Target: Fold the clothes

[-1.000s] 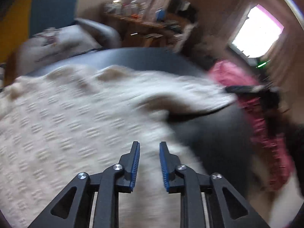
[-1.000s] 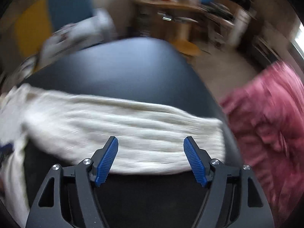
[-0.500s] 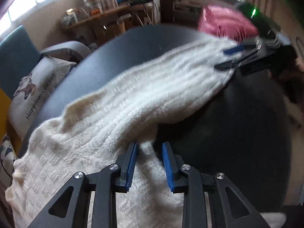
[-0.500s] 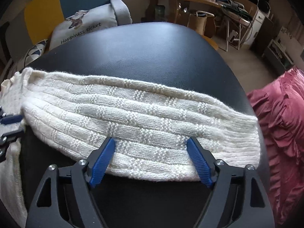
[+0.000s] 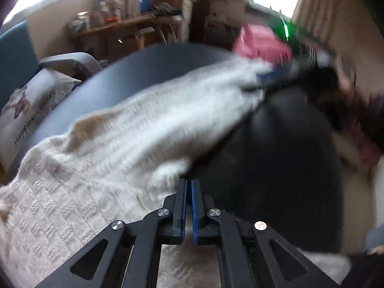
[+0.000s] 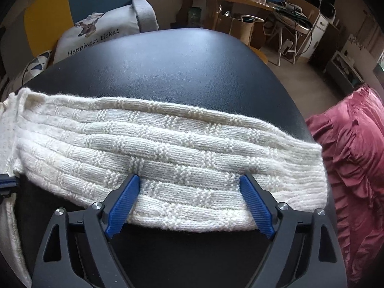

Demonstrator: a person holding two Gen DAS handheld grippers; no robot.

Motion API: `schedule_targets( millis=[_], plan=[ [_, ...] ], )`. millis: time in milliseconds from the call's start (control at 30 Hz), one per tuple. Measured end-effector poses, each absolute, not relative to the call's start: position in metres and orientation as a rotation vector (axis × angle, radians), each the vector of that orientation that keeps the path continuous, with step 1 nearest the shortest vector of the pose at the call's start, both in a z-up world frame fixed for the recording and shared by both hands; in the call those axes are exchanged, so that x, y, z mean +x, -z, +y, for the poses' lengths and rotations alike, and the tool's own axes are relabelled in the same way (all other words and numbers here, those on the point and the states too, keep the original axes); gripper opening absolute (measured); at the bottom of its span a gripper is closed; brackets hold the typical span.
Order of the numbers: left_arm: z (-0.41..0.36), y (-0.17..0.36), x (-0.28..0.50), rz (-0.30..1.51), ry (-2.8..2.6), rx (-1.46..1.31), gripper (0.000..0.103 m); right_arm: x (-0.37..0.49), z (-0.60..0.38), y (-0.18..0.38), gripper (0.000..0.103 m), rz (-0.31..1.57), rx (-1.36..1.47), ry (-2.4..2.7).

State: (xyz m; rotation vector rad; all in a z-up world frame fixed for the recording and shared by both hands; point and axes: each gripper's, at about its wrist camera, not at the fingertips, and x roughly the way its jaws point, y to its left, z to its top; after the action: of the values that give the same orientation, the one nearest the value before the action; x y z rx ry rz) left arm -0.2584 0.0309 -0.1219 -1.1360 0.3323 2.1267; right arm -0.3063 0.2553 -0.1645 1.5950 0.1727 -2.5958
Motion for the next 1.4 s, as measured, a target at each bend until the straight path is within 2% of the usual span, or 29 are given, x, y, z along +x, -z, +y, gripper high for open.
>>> schedule_targets(
  millis=[33, 67, 233, 333, 400, 500, 667, 833, 1000, 1067, 1133, 1400],
  plan=[
    [0.029, 0.116, -0.259, 0.309, -2.153, -1.116, 0.013, -0.307, 0.256, 0.165, 0.088, 0.172, 1.599, 2.591],
    [0.033, 0.112, -0.260, 0.376, -2.195, -1.088, 0.017, -0.307, 0.255, 0.165, 0.089, 0.172, 1.604, 2.587],
    [0.044, 0.111, -0.266, 0.539, -2.158, -1.089, 0.022, -0.309, 0.255, 0.164, 0.089, 0.167, 1.612, 2.580],
    [0.056, 0.137, -0.266, 0.586, -2.039, -1.216, 0.021, -0.310, 0.255, 0.163, 0.090, 0.168, 1.614, 2.577],
    [0.057, 0.135, -0.259, 0.614, -2.044, -1.173, 0.020, -0.312, 0.256, 0.163, 0.091, 0.178, 1.610, 2.579],
    [0.044, 0.132, -0.262, 0.498, -2.049, -1.182, 0.020, -0.314, 0.257, 0.163, 0.096, 0.179, 1.611, 2.583],
    [-0.004, 0.102, -0.254, 0.057, -2.108, -1.114, 0.021, -0.316, 0.258, 0.160, 0.096, 0.166, 1.620, 2.580],
    [-0.057, 0.092, -0.226, -0.087, -2.331, -1.091, 0.023, -0.301, 0.261, 0.137, 0.096, 0.033, 1.477, 2.626],
    [-0.098, 0.111, -0.214, -0.267, -2.521, -1.238, 0.026, -0.309, 0.243, 0.148, 0.096, 0.058, 1.528, 2.609],
    [-0.108, 0.120, -0.205, -0.281, -2.572, -1.301, 0.026, -0.316, 0.244, 0.157, 0.097, 0.051, 1.563, 2.643],
    [-0.116, 0.130, -0.198, -0.254, -2.603, -1.336, 0.026, -0.319, 0.242, 0.161, 0.103, 0.067, 1.559, 2.685],
    [-0.119, 0.145, -0.191, -0.233, -2.619, -1.316, 0.030, -0.319, 0.259, 0.154, 0.103, 0.062, 1.549, 2.755]
  ],
)
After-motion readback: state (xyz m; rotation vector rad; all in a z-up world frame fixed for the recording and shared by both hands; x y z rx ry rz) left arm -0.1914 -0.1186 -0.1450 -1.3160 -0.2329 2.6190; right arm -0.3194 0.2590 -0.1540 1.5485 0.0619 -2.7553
